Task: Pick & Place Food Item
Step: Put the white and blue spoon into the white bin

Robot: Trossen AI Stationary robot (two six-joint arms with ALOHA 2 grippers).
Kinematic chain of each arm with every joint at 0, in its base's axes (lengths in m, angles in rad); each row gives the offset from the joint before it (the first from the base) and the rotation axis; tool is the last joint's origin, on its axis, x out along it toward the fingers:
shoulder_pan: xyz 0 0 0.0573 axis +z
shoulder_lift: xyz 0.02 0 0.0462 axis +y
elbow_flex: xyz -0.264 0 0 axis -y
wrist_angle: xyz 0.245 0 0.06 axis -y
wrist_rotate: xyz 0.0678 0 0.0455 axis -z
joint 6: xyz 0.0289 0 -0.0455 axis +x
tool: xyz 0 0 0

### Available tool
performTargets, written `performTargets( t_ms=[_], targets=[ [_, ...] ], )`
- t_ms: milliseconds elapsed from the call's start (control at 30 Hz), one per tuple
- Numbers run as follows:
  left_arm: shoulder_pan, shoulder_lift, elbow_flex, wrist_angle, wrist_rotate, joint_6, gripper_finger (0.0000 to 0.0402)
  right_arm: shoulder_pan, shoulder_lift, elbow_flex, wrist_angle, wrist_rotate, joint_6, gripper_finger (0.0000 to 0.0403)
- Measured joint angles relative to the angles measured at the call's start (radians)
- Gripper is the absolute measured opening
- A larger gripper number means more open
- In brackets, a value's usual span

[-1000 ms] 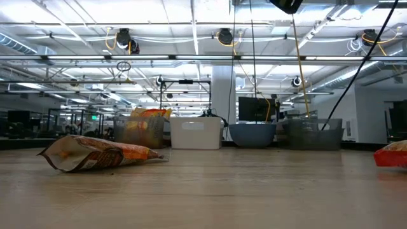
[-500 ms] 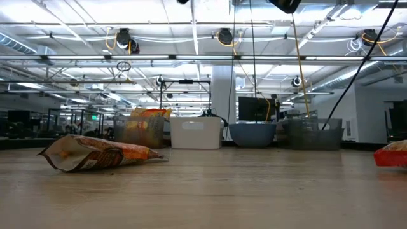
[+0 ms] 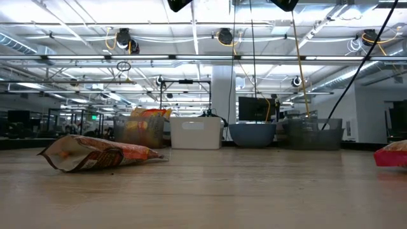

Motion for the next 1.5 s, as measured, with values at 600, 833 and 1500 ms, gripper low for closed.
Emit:
performTargets(
  t_ms=[600,833,1500],
  targets=[
    [0.021,-0.002,-0.001,-0.052,-0.013,-0.019,0.0133,0.0,0.0,0.0,-0.014,-0.017,0.014,0.0],
    [0.021,-0.011,-0.002,-0.054,-0.035,-0.018,0.0126,0.0,0.0,0.0,-0.023,-0.016,0.014,0.0],
    [0.019,-0.023,-0.002,-0.055,0.008,0.005,0.0039,0.0,-0.001,0.0,-0.023,-0.017,0.017,0.0]
  ],
)
